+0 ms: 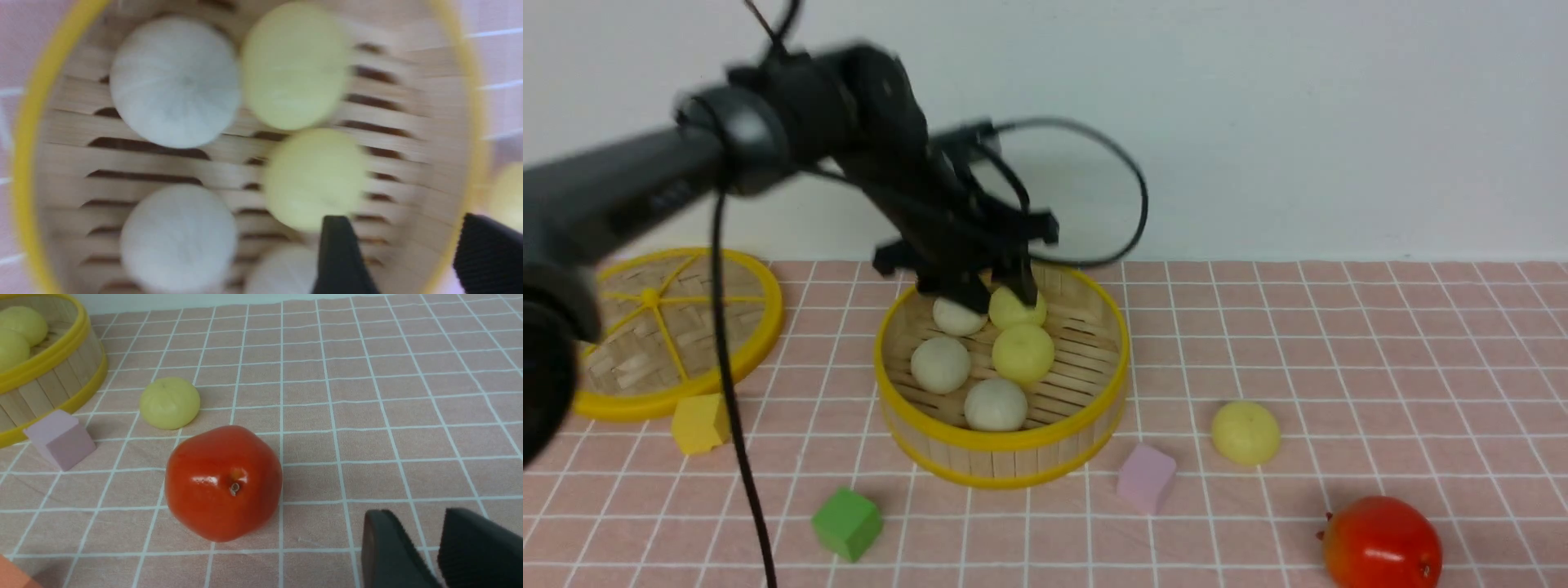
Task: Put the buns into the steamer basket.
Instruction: Use the right arm to grab a steamed stuffed bun
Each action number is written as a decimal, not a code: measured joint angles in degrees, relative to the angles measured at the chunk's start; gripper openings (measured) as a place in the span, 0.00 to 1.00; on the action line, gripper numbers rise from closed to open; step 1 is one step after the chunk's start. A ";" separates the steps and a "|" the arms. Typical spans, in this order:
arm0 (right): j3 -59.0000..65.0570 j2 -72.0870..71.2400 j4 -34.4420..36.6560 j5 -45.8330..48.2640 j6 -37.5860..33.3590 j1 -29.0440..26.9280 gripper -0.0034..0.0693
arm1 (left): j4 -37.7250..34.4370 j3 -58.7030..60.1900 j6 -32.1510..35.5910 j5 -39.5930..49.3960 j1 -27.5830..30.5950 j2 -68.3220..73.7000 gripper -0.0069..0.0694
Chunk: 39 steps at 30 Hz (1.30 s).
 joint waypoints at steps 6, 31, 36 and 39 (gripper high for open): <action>0.00 0.00 0.00 0.00 0.00 0.00 0.38 | 4.05 -3.00 -0.37 11.05 0.00 -15.09 0.70; 0.00 0.00 0.00 0.00 0.00 0.00 0.38 | 6.86 63.75 -12.79 -0.13 0.00 -93.42 0.11; 0.00 0.00 0.00 0.00 0.00 0.00 0.38 | 6.35 69.99 -12.33 -4.05 0.00 -103.63 0.11; 0.00 0.00 0.00 0.00 0.00 0.00 0.38 | 6.01 71.76 -12.21 -3.18 0.00 -105.93 0.11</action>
